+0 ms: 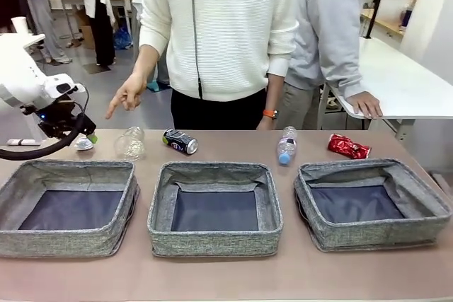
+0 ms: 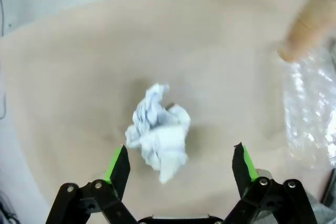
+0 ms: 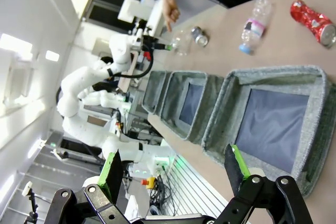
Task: Sort the waste into the appropriate baskets.
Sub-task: Pick up the waste item pointed out by the person.
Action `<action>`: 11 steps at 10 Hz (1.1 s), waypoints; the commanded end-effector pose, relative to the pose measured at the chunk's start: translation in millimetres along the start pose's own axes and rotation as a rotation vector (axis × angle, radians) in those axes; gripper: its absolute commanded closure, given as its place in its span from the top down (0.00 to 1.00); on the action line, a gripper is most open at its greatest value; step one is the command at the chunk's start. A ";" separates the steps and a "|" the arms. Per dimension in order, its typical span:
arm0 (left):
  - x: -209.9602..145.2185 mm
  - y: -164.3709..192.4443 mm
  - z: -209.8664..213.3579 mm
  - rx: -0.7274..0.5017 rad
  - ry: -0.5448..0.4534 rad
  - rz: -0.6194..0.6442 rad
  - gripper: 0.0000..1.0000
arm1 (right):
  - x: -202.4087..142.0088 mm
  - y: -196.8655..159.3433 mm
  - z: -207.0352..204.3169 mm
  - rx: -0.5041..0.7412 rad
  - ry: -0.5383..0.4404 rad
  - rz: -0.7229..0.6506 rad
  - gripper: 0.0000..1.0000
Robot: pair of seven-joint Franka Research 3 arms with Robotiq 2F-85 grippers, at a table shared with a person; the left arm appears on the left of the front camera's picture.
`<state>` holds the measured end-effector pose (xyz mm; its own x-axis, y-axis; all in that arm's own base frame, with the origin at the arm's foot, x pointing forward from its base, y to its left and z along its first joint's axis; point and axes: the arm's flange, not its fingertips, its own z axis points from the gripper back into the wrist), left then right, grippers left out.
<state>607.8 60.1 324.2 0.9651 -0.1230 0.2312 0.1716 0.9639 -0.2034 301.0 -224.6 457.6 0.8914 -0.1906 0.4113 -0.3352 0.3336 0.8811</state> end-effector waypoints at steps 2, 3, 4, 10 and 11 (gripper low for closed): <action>25.6 6.5 -10.7 0.025 -0.001 0.029 1.00 | 2.1 1.7 -0.2 0.020 -0.016 0.030 1.00; 28.5 8.5 -13.8 0.025 -0.007 0.031 1.00 | 2.1 1.7 -0.2 0.020 -0.016 0.030 1.00; 29.7 8.6 -15.3 0.023 -0.013 0.031 1.00 | 2.1 1.7 -0.2 0.020 -0.016 0.030 1.00; 29.5 10.7 -25.9 0.047 0.066 0.058 1.00 | 2.1 1.7 -0.2 0.020 -0.016 0.030 1.00; 29.0 11.4 -27.4 0.049 0.076 0.056 1.00 | 2.1 1.7 -0.2 0.020 -0.016 0.030 1.00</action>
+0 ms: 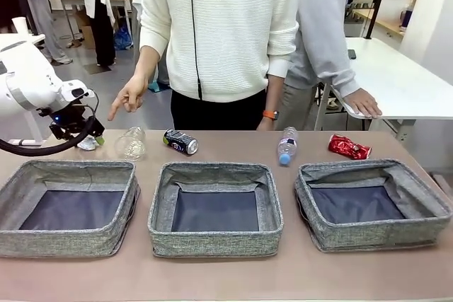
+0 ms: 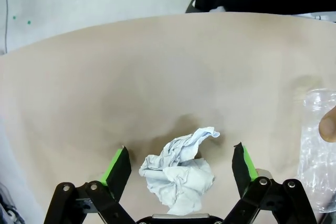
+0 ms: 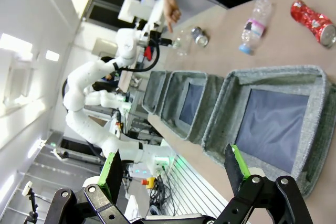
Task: Sort the waste into the appropriate baskets.
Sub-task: Pick up the waste item pointed out by the person.
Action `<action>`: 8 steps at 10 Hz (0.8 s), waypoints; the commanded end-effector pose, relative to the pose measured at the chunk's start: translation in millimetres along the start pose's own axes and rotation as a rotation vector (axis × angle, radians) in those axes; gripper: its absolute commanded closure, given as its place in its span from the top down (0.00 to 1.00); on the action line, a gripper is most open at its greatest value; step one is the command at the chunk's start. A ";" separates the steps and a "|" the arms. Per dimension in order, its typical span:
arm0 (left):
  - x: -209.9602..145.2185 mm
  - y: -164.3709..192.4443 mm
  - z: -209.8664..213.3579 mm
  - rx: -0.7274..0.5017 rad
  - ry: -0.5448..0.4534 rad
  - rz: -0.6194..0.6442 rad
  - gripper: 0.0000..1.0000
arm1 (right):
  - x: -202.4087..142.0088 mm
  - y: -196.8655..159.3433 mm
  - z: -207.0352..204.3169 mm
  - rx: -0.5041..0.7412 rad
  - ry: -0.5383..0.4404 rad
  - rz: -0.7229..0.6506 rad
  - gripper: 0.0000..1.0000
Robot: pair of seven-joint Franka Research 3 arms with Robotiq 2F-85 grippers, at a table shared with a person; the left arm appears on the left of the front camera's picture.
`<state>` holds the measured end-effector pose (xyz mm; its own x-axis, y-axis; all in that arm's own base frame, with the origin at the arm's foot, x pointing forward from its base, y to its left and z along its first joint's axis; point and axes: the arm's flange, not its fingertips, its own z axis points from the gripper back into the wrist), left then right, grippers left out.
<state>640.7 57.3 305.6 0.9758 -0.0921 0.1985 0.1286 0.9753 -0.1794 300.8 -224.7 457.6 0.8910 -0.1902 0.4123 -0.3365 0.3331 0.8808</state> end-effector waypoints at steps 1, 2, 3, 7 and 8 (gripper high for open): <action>1.5 5.3 -5.1 0.019 0.068 0.017 1.00 | 2.2 1.6 -0.3 0.019 -0.016 0.029 1.00; 0.7 5.7 -7.7 0.040 0.116 0.039 1.00 | 2.2 1.6 -0.3 0.019 -0.016 0.029 1.00; -0.6 6.6 -9.4 0.042 0.149 0.034 1.00 | 2.2 1.6 -0.3 0.019 -0.016 0.029 1.00; -4.7 2.9 -11.0 0.071 0.204 0.029 0.00 | 2.2 1.6 -0.3 0.019 -0.016 0.029 1.00; -5.3 2.7 -11.6 0.083 0.201 0.030 0.00 | 2.2 1.6 -0.3 0.019 -0.016 0.029 1.00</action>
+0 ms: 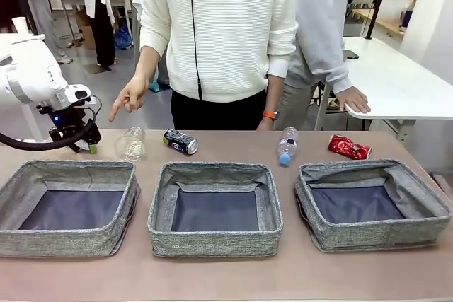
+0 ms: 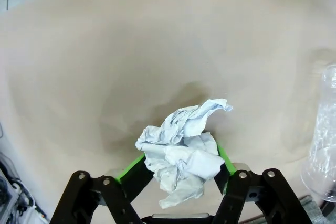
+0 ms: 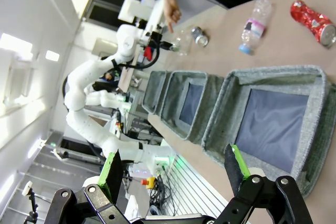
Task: Sort the waste into the appropriate baskets.
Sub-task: Pick up the waste item pointed out by the person.
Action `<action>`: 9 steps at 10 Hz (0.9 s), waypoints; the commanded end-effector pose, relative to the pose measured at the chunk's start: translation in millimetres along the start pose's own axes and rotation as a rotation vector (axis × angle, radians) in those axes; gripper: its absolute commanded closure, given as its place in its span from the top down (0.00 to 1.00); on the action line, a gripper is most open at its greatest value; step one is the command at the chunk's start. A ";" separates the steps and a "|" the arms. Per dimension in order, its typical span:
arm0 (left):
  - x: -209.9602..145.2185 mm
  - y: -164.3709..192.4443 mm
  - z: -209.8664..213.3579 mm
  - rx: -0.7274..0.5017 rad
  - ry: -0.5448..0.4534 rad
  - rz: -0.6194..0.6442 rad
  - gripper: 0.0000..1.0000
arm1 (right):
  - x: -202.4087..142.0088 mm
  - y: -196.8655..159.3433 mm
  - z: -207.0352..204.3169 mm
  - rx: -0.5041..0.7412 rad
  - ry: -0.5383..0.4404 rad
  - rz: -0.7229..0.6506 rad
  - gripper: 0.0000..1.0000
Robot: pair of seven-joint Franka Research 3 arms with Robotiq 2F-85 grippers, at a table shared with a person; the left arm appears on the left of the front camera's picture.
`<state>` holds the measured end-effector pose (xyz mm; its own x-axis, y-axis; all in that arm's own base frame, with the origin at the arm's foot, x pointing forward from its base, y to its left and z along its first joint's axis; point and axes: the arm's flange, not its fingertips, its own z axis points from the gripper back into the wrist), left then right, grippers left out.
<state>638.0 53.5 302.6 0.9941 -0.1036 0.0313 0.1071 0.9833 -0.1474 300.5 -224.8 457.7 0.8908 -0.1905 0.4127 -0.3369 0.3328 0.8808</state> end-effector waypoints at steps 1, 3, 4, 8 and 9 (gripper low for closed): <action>-1.8 6.0 -9.1 0.053 0.026 0.014 0.00 | 2.4 1.5 -0.5 0.019 -0.015 0.029 1.00; -6.6 6.0 -6.2 0.060 -0.002 0.009 0.00 | 2.4 1.5 -0.5 0.019 -0.015 0.029 1.00; -8.1 5.5 -5.2 0.063 -0.007 0.010 0.00 | 2.4 1.5 -0.5 0.019 -0.015 0.029 1.00; -9.8 2.5 -6.4 0.082 0.002 0.027 0.00 | 2.4 1.5 -0.5 0.019 -0.015 0.029 1.00; -9.5 2.4 -7.0 0.082 0.007 0.029 0.00 | 2.4 1.5 -0.5 0.019 -0.015 0.029 1.00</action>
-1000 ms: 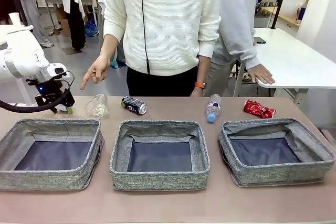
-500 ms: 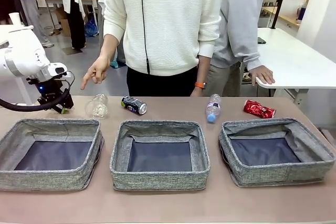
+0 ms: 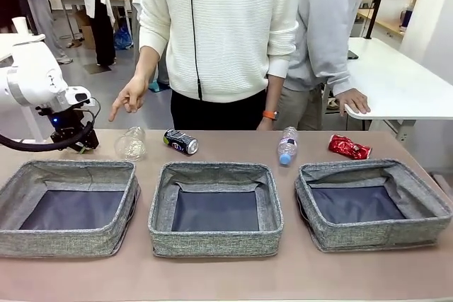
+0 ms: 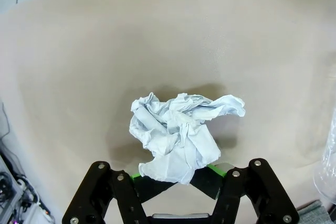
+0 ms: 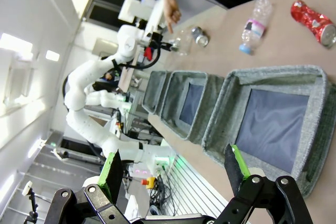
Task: Sort the waste into the appropriate baskets.
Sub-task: Pick up the waste item pointed out by the person.
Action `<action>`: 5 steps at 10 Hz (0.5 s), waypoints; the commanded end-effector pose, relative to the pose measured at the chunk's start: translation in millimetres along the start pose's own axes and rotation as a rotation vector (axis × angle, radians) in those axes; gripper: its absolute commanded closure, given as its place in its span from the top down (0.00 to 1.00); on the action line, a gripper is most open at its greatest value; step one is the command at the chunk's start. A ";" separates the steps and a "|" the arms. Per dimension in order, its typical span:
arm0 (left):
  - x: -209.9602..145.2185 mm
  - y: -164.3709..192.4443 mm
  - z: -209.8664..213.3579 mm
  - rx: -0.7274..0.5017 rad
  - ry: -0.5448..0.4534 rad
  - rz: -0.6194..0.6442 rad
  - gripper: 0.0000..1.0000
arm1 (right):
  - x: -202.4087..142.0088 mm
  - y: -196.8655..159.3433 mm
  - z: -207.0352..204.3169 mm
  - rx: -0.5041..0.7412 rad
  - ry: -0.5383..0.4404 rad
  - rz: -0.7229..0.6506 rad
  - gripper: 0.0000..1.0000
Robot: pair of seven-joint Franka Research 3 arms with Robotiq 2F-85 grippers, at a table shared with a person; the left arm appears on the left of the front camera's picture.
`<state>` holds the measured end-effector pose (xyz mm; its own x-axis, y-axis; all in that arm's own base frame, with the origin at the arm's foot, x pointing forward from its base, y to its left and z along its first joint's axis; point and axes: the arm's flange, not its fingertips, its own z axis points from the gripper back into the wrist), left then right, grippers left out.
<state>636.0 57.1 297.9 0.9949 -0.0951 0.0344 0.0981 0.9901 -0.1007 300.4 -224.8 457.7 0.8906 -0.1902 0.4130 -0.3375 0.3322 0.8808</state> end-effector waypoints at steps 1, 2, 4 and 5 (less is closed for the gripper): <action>-7.0 -1.8 -3.3 0.035 0.016 0.023 0.00 | 2.5 1.5 -0.6 0.018 -0.015 0.028 1.00; -7.5 -3.1 -3.9 0.038 0.023 0.020 0.00 | 2.5 1.5 -0.6 0.018 -0.015 0.028 1.00; -7.6 -3.5 -5.0 0.032 0.027 0.016 0.00 | 2.5 1.5 -0.6 0.018 -0.015 0.028 1.00; -7.9 -3.5 -5.1 0.027 0.032 0.015 0.00 | 2.5 1.5 -0.6 0.018 -0.015 0.028 1.00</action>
<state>635.9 56.5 297.7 0.9953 -0.0913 0.0318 0.0940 0.9907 -0.0982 300.4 -224.8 457.7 0.8906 -0.1900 0.4132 -0.3378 0.3320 0.8807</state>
